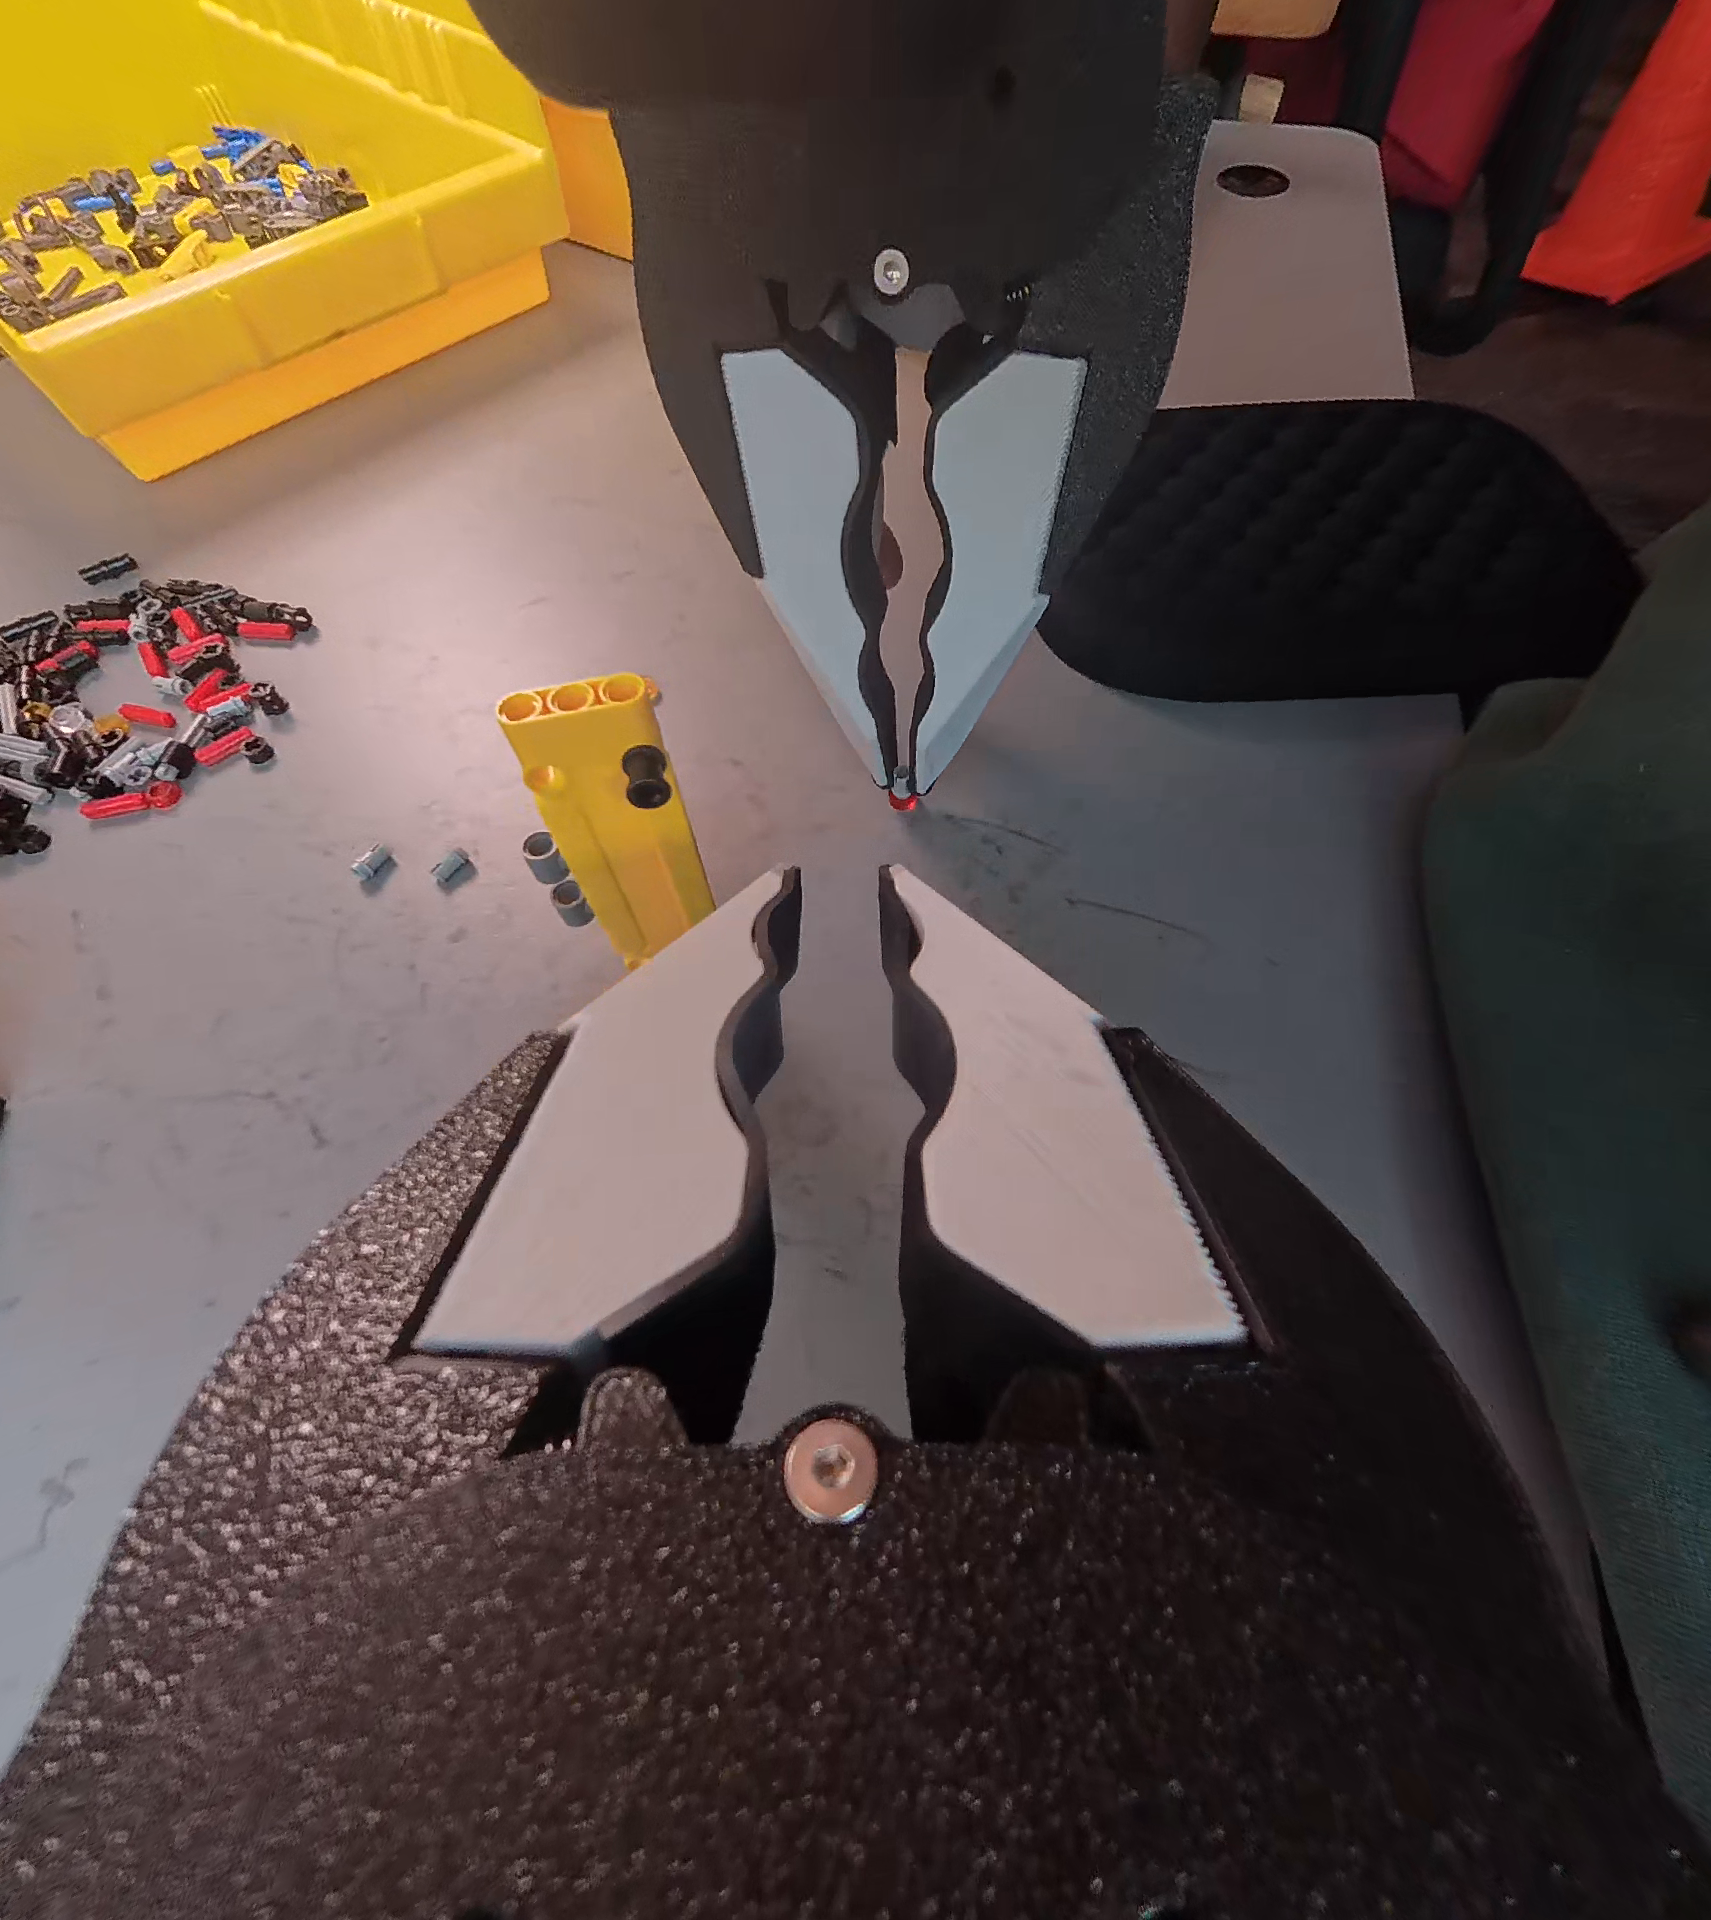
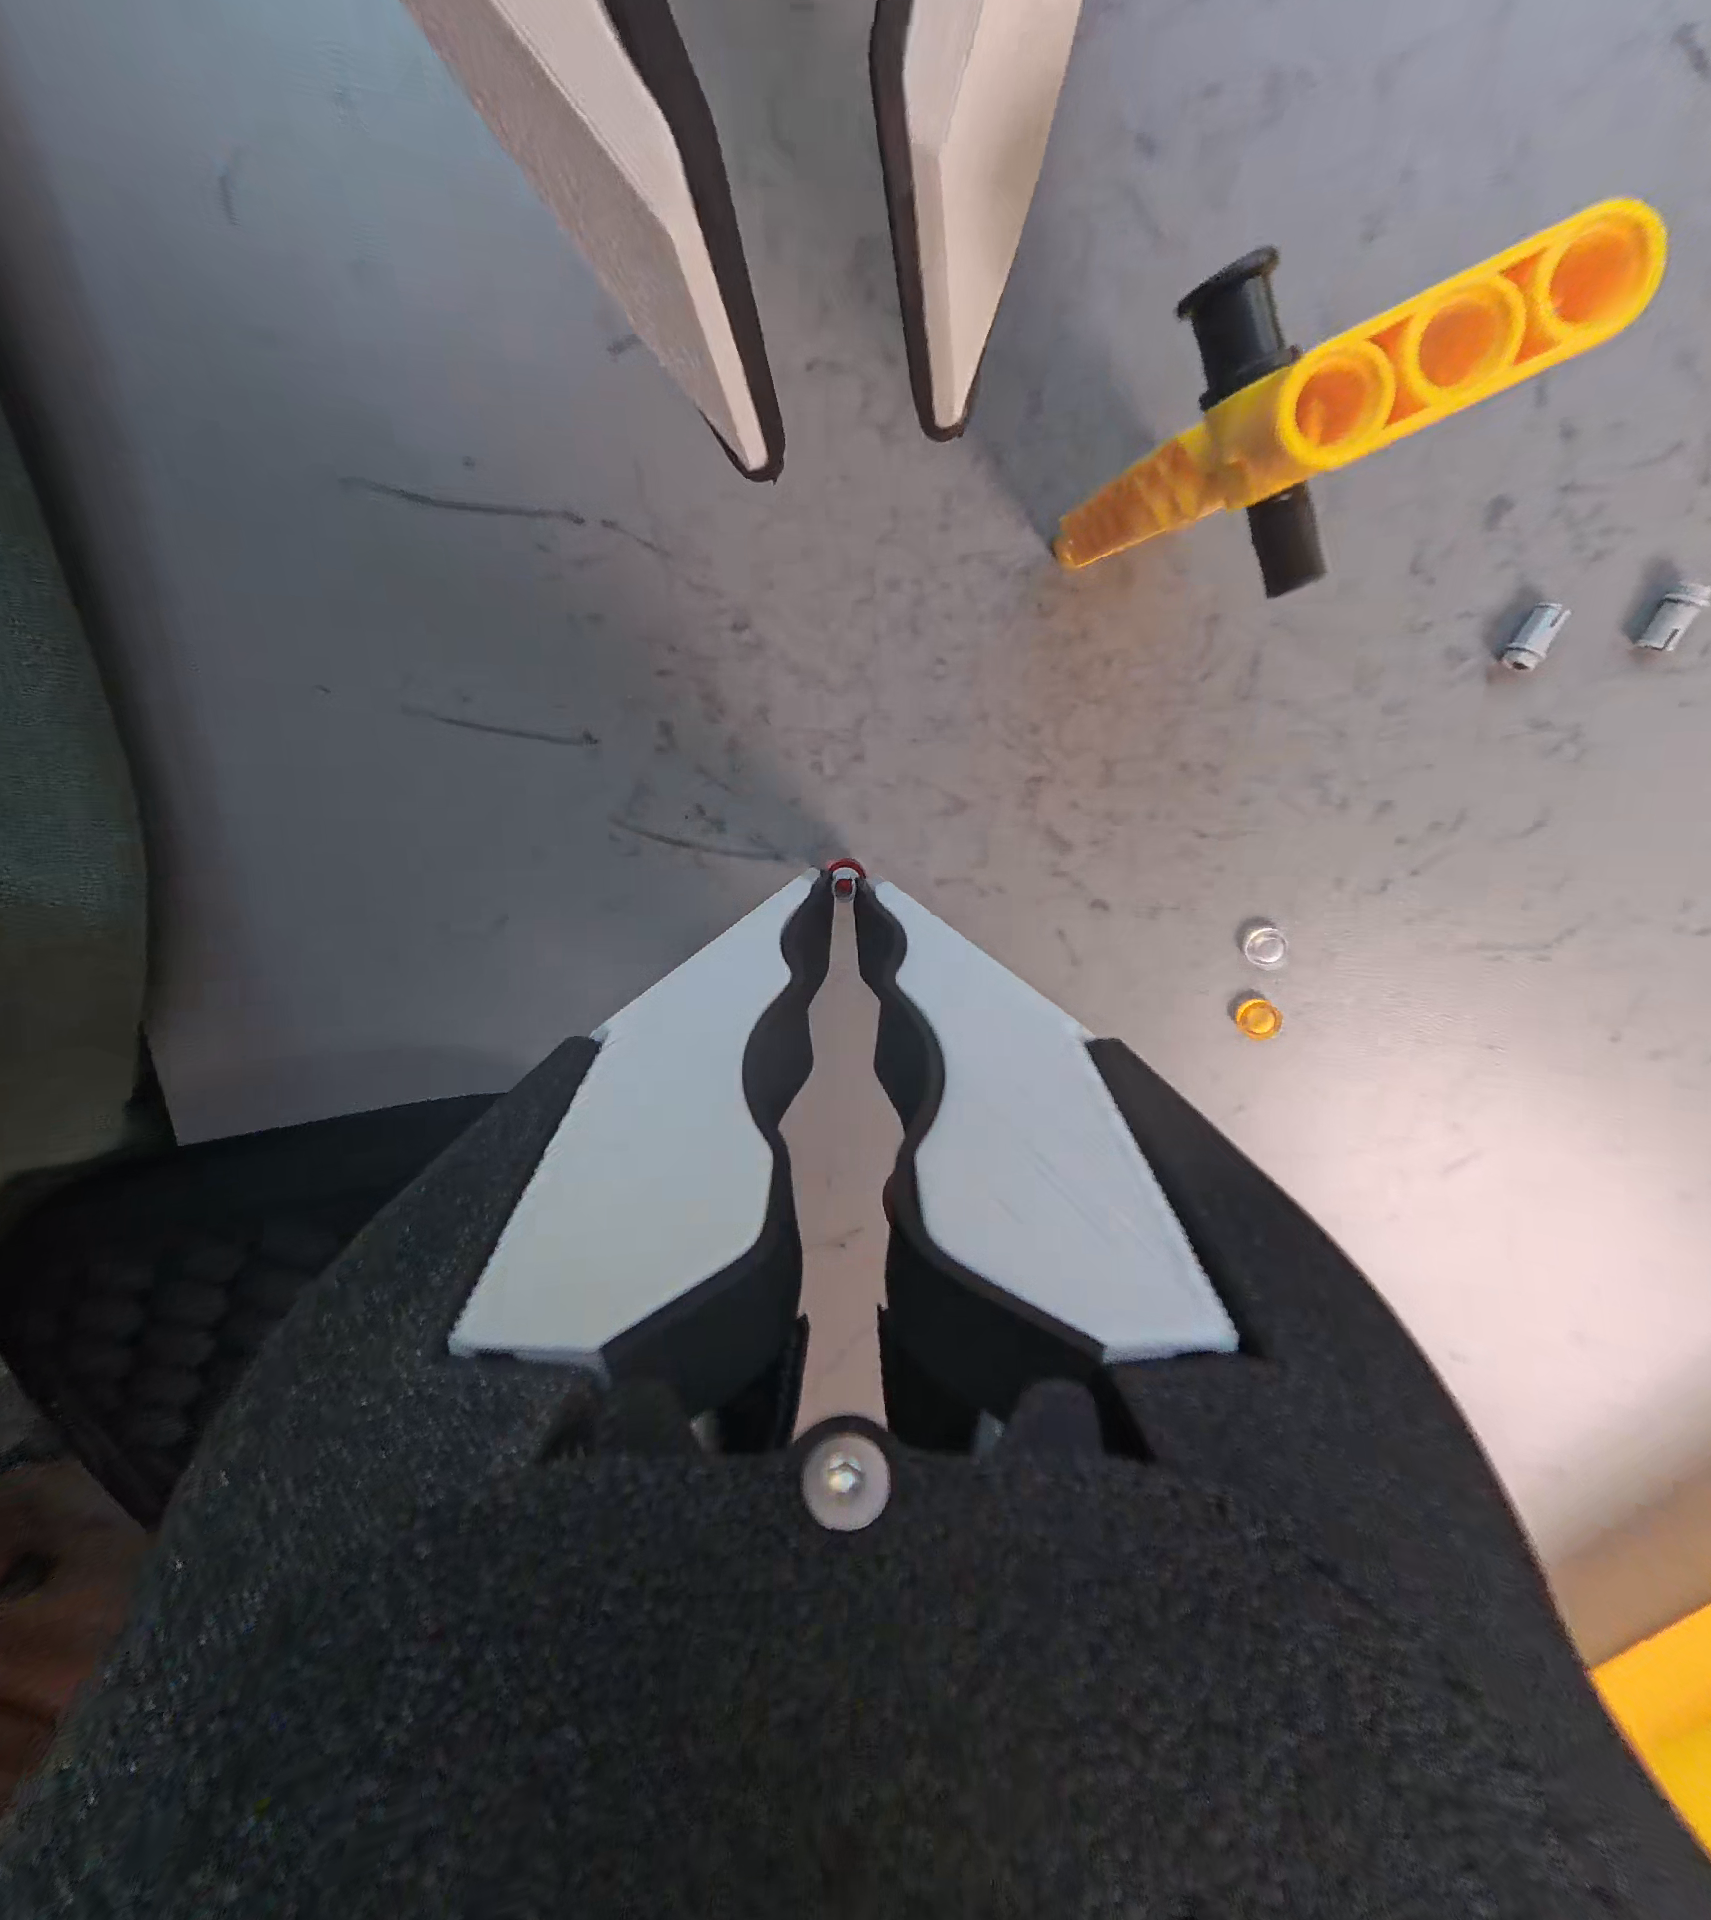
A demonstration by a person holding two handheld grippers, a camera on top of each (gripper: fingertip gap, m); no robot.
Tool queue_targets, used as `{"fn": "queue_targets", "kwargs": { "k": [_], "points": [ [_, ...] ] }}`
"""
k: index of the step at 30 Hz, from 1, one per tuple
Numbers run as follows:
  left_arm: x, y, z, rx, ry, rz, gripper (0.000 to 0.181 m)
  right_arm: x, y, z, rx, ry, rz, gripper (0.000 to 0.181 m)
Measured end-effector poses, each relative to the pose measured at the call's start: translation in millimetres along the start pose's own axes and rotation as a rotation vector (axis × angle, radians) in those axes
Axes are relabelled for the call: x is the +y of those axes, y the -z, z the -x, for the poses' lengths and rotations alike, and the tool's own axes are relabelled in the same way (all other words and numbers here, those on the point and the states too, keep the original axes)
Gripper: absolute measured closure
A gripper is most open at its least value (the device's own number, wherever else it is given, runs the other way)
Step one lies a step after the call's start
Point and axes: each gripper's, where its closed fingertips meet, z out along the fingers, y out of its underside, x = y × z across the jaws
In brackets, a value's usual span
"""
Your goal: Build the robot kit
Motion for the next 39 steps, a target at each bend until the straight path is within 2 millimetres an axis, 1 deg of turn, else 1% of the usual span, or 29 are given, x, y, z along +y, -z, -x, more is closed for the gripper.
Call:
{"fn": "queue_targets", "kwargs": {
  "k": [7,11,18,25,32,39],
  "points": [
    [0.8,-0.2,-0.4,0.001,-0.001,0.003,0.168,0.6,-0.3,0.0,0.022,0.062,0.021,0.178],
    [1.1,0.6,0.0,0.000,0.002,-0.001,0.168,2.0,-0.2,0.9,0.020,0.044,-0.065,0.178],
    [3.7,-1.4,-1.5,0.007,-0.004,0.013,0.169,3.0,0.1,1.2,0.107,0.021,-0.251,0.178],
    [10.8,-6.8,-2.1,0.013,-0.002,0.049,0.169,4.2,-0.7,1.6,0.090,-0.025,-0.314,0.178],
    [14.3,-10.0,-3.2,0.023,-0.001,0.071,0.169,4.5,-1.9,1.9,0.028,0.005,-0.200,0.178],
    [12.8,-8.6,-4.9,0.027,-0.010,0.061,0.170,4.9,-2.9,2.7,-0.025,0.024,-0.092,0.178]
  ]
}}
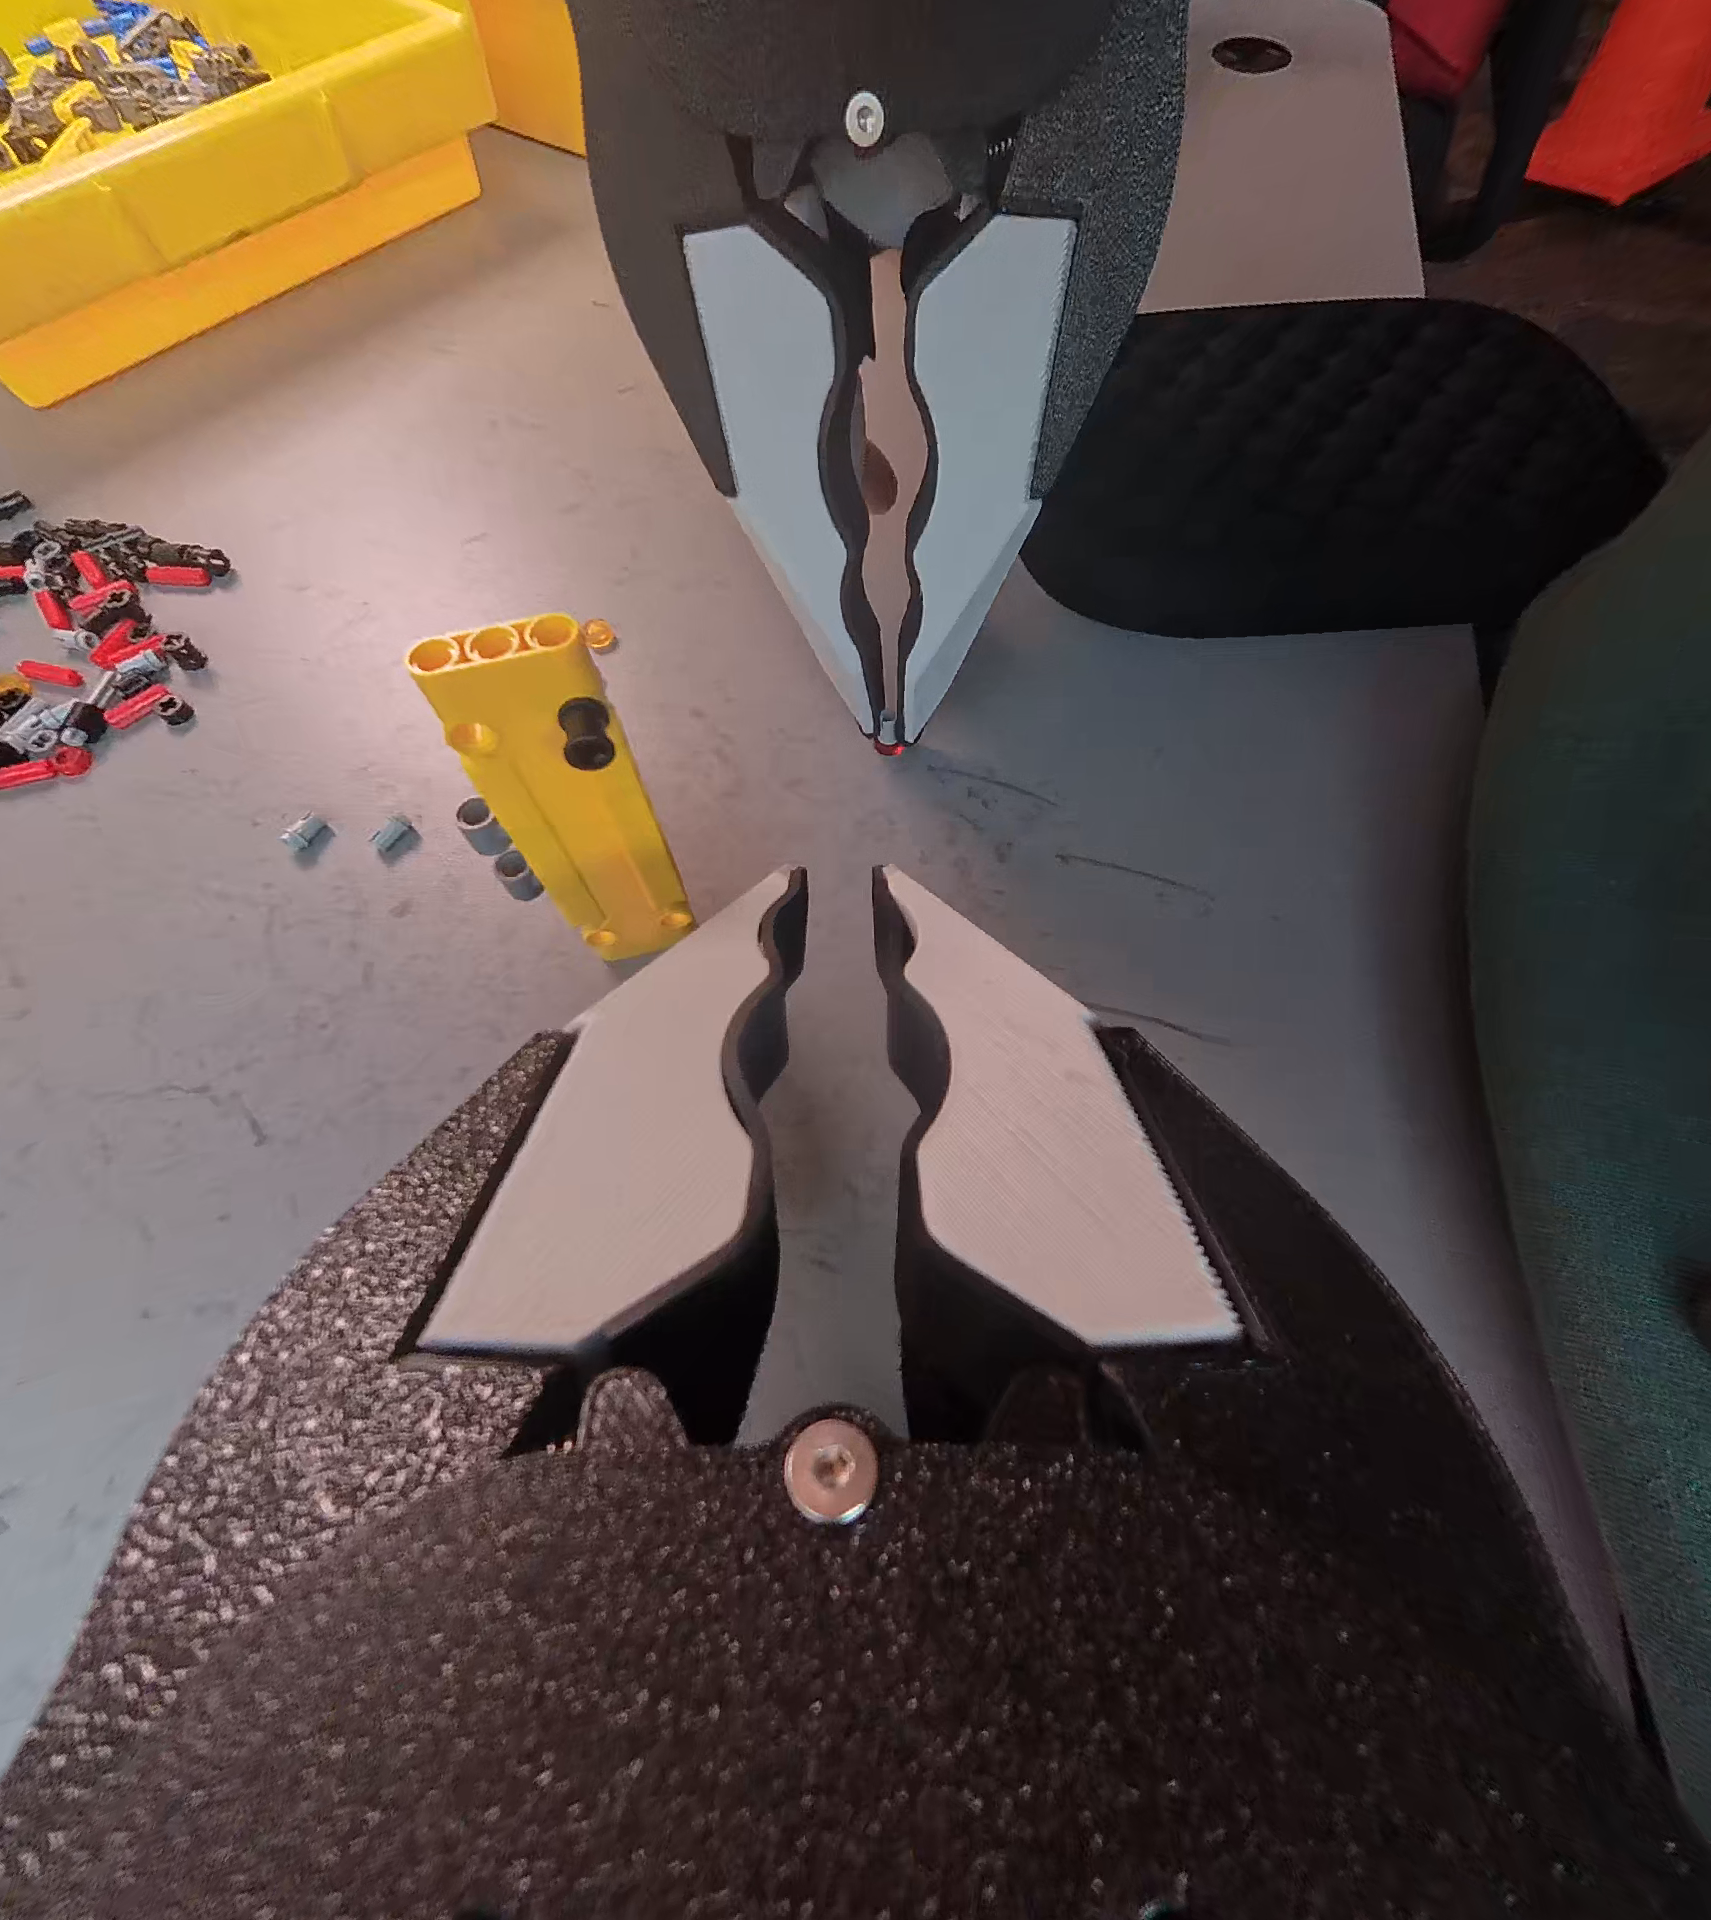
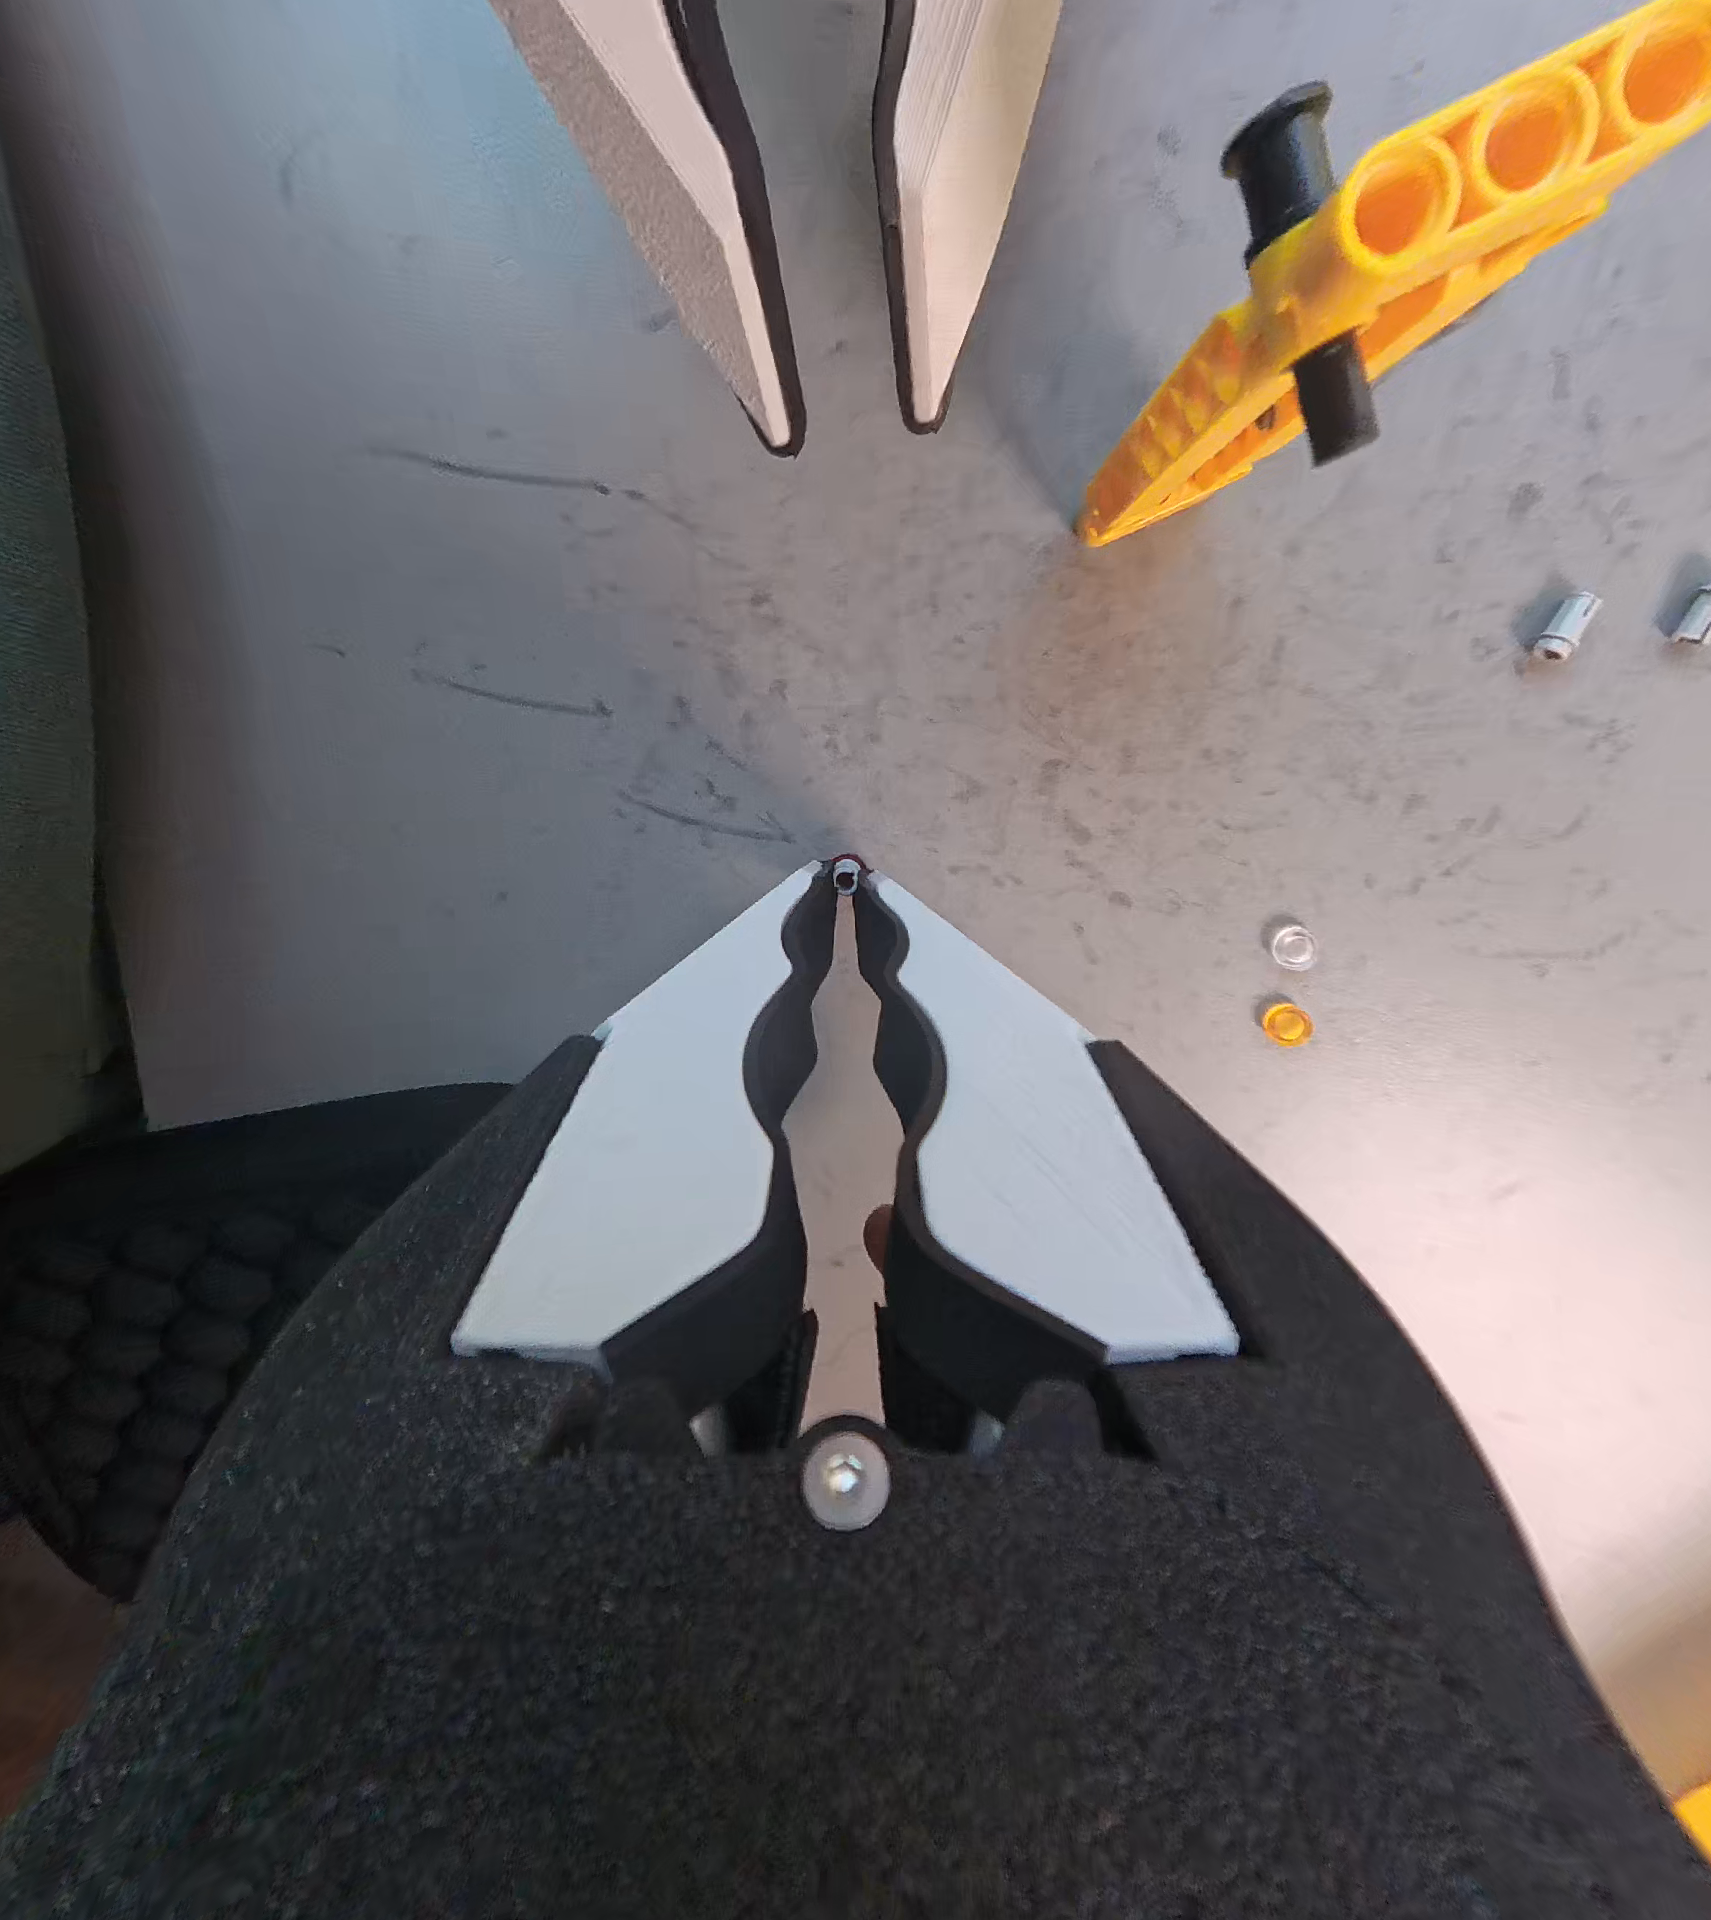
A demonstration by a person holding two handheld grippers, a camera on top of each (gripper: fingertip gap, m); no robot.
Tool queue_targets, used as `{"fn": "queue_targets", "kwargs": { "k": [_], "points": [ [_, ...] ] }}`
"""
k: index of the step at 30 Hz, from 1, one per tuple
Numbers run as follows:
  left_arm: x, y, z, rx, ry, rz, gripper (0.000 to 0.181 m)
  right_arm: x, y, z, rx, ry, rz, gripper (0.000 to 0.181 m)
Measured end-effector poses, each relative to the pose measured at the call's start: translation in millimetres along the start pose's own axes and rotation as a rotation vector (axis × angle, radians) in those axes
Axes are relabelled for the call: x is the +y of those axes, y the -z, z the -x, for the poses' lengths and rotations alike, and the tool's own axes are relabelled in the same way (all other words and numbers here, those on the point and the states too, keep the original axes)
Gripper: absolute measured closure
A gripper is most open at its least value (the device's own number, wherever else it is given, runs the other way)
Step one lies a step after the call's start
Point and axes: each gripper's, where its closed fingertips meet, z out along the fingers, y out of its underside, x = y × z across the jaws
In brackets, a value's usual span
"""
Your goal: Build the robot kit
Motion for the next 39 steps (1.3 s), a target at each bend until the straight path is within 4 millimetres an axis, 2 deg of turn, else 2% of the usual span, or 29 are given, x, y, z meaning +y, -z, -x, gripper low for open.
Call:
{"fn": "queue_targets", "kwargs": {
  "k": [5,9,12,15,18,22,26,31,35,39],
  "points": [
    [0.0,0.4,-2.1,0.005,-0.011,-0.002,0.168,-1.3,-0.3,0.2,0.020,0.005,-0.006,0.178],
    [-5.9,5.1,-2.6,0.019,0.003,-0.045,0.164,-9.7,4.4,-6.8,0.170,0.068,-0.194,0.177],
    [-15.5,12.9,0.7,0.042,0.060,-0.113,0.160,-46.7,32.2,-2.0,0.292,0.116,-0.457,0.177],
    [-33.2,24.3,1.3,0.112,0.173,-0.232,0.155,-72.6,64.6,-3.7,0.513,0.230,-0.598,0.177],
    [-53.7,37.0,-1.4,0.204,0.301,-0.369,0.153,-85.0,84.0,-4.0,0.703,0.333,-0.648,0.178],
    [-65.2,43.5,-2.0,0.248,0.376,-0.450,0.156,-98.3,90.4,1.4,0.906,0.486,-0.617,0.177],
    [-66.4,44.5,-2.2,0.236,0.367,-0.463,0.167,-103.8,86.5,4.9,0.981,0.566,-0.600,0.177],
    [-65.7,46.0,-3.9,0.232,0.332,-0.457,0.170,-104.6,87.0,6.8,1.004,0.595,-0.625,0.175],
    [-64.5,47.3,-6.0,0.208,0.264,-0.458,0.170,-102.7,89.5,8.5,0.955,0.545,-0.685,0.168],
    [-64.8,49.3,-7.0,0.190,0.216,-0.463,0.171,-100.3,97.5,12.1,0.931,0.511,-0.740,0.169]
  ]
}}
